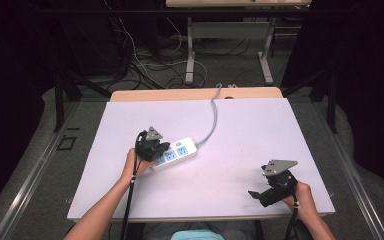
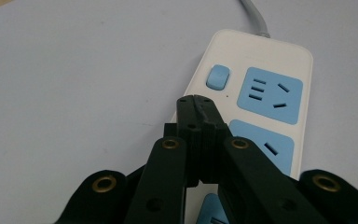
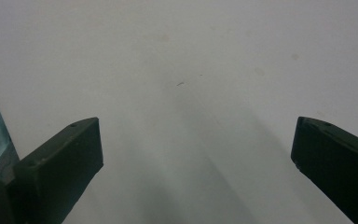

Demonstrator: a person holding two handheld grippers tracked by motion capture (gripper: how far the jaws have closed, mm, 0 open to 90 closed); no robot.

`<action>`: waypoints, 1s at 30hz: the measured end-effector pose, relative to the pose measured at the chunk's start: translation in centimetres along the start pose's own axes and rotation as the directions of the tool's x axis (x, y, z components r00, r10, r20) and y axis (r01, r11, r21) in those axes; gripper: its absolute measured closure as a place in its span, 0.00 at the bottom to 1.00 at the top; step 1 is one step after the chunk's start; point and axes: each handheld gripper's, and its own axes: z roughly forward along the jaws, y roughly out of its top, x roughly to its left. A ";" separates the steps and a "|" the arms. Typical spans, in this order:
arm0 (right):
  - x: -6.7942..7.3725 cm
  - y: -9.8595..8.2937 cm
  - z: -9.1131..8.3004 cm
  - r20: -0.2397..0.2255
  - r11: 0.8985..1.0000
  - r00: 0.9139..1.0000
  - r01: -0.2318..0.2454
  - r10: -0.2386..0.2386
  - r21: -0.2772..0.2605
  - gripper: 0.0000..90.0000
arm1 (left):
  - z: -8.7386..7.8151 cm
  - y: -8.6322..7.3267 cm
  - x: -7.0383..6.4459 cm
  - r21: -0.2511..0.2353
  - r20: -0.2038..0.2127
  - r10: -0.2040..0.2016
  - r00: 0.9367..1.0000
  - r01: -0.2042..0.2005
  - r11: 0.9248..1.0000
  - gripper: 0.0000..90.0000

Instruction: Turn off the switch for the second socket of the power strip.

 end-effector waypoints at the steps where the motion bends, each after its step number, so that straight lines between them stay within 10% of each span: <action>1: 0.0 0.0 0.0 0.000 1.000 1.000 0.000 0.000 0.000 0.01 | 0.0 0.0 0.0 -0.004 -0.001 -0.001 1.000 0.001 1.000 1.00; 30: 0.0 0.0 -0.1 -0.005 1.000 1.000 0.002 -0.002 0.007 0.01 | 0.0 0.1 -0.1 0.006 -0.001 0.006 1.000 -0.006 1.000 1.00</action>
